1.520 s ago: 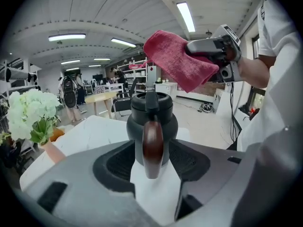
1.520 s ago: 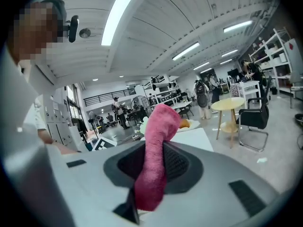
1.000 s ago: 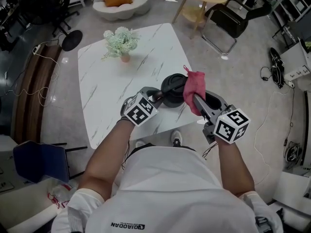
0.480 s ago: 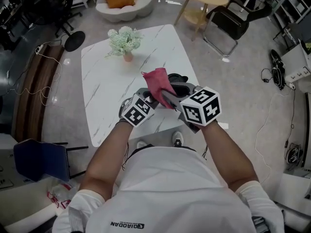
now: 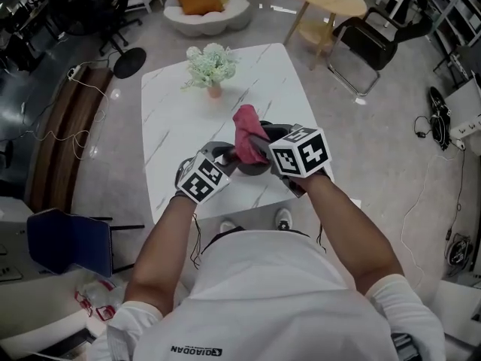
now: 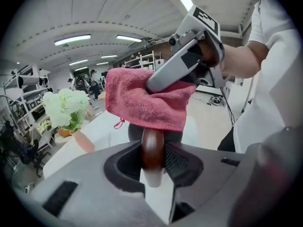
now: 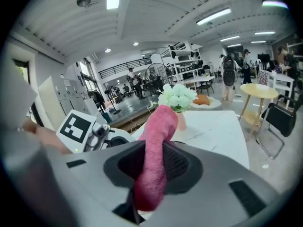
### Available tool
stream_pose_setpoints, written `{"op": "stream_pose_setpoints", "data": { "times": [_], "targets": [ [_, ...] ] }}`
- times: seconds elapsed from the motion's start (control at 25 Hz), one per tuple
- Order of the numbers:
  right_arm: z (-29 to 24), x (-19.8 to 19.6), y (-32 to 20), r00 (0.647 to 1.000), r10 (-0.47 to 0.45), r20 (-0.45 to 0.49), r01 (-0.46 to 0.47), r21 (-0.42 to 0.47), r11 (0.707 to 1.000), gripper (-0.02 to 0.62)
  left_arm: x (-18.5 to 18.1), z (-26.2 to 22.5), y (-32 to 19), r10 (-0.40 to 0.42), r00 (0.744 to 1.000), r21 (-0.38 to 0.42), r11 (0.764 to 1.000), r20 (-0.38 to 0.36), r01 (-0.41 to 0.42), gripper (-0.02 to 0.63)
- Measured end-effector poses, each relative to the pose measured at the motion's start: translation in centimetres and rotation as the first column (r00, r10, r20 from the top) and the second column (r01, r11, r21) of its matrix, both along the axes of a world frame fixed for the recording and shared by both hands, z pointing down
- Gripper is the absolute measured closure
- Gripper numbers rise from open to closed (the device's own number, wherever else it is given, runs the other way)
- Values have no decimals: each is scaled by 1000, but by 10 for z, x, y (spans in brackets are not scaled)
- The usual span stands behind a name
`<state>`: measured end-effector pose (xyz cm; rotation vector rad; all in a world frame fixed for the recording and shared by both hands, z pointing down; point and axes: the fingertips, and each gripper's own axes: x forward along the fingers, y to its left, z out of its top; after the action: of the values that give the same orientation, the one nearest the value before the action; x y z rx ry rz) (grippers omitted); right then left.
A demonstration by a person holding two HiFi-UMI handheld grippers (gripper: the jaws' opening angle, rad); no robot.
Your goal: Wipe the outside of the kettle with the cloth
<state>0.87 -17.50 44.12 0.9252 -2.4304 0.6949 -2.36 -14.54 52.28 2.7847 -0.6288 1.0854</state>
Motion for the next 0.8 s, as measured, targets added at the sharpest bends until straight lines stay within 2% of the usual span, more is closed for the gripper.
{"op": "stream_pose_setpoints", "data": {
  "times": [0.24, 0.36, 0.52, 0.8],
  "targets": [
    [11, -27, -12, 993, -79, -92, 83, 37, 996, 500, -57, -12, -4, -77, 996, 39, 996, 36, 75, 499],
    [13, -41, -18, 989, -109, -99, 115, 51, 992, 500, -75, -11, -5, -124, 992, 11, 992, -1, 124, 499],
    [15, -50, -25, 987, -132, -94, 136, 35, 990, 500, -86, -6, -4, -185, 981, -13, 983, -53, 184, 499],
    [19, -32, -39, 987, -92, -131, 98, 37, 994, 502, -88, -5, -1, -185, 980, -17, 983, -74, 184, 499]
  ]
}}
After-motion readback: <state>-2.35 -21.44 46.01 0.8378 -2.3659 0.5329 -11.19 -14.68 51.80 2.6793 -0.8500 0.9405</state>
